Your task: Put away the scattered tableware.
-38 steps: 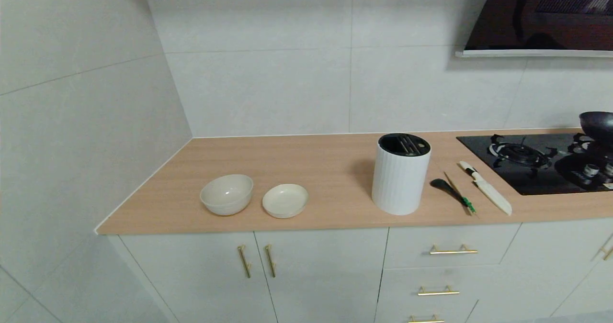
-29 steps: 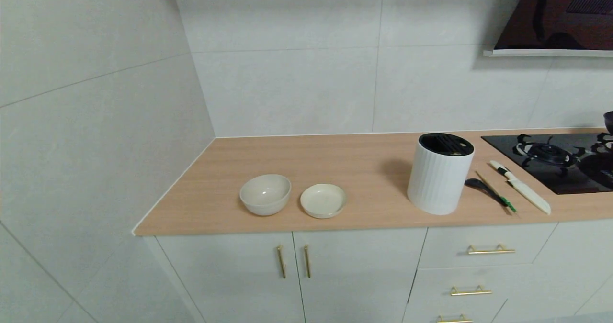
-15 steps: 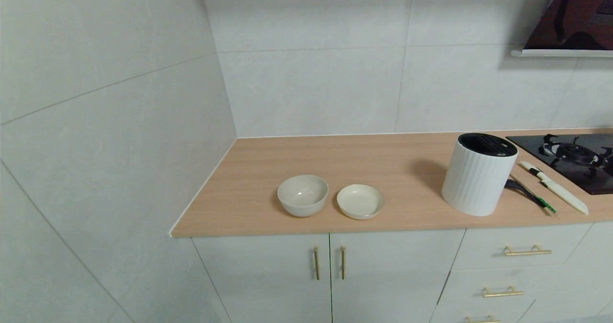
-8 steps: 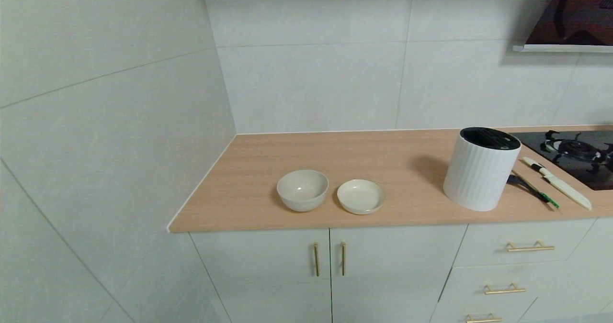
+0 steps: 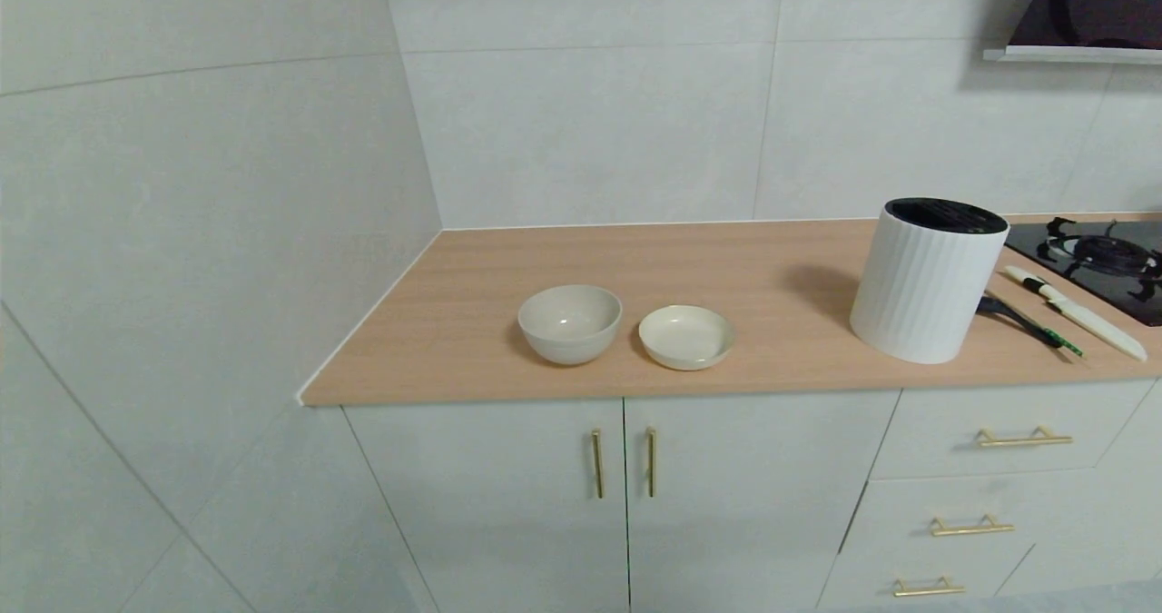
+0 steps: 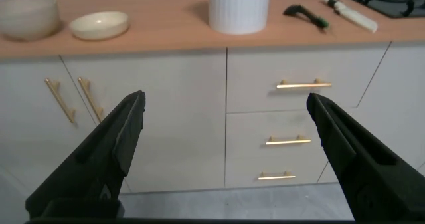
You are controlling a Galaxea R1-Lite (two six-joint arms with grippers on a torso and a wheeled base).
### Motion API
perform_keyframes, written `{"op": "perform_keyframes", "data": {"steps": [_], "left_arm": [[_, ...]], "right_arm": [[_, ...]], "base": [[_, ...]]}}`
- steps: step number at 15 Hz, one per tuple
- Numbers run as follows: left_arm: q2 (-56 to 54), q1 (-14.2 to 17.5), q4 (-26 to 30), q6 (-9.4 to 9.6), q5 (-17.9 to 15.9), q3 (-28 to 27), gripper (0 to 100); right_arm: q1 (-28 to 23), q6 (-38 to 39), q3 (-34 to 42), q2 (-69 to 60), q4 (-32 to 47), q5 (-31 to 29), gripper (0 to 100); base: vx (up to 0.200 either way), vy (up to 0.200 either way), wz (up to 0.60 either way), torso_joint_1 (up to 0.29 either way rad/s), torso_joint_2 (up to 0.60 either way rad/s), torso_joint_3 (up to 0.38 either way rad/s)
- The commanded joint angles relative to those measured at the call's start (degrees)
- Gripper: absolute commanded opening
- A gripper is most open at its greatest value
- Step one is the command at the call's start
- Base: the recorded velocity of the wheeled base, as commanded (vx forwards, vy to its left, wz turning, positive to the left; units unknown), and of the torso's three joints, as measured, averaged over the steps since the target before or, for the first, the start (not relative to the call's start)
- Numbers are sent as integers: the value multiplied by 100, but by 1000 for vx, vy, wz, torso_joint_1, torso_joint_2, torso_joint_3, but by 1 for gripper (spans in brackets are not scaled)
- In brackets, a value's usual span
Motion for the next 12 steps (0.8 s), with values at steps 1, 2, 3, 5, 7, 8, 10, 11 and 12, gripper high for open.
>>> {"op": "perform_keyframes", "data": {"steps": [1,2,3,5,7,8,10,11,12], "left_arm": [[9,1,0,-2,11,0,100],[9,1,0,-2,2,0,100],[9,1,0,-2,2,0,100],[9,1,0,-2,2,0,100],[9,1,0,-2,2,0,100],[9,1,0,-2,2,0,100],[9,1,0,-2,2,0,100],[9,1,0,-2,2,0,100],[9,1,0,-2,2,0,100]], "right_arm": [[-5,-8,1,2,0,0,100],[-5,1,1,2,0,0,100],[-5,-8,1,2,0,0,100],[-5,1,1,2,0,0,100],[-5,-8,1,2,0,0,100],[-5,1,1,2,0,0,100],[-5,1,1,2,0,0,100],[-5,1,1,2,0,0,100],[-5,1,1,2,0,0,100]], "base": [[0,0,0,-251,535,295],[0,0,0,-242,525,290],[0,0,0,-237,520,305],[0,0,0,-232,517,283],[0,0,0,-217,498,281],[0,0,0,-212,505,281],[0,0,0,-200,493,283],[0,0,0,-203,481,281],[0,0,0,-188,486,281]]}}
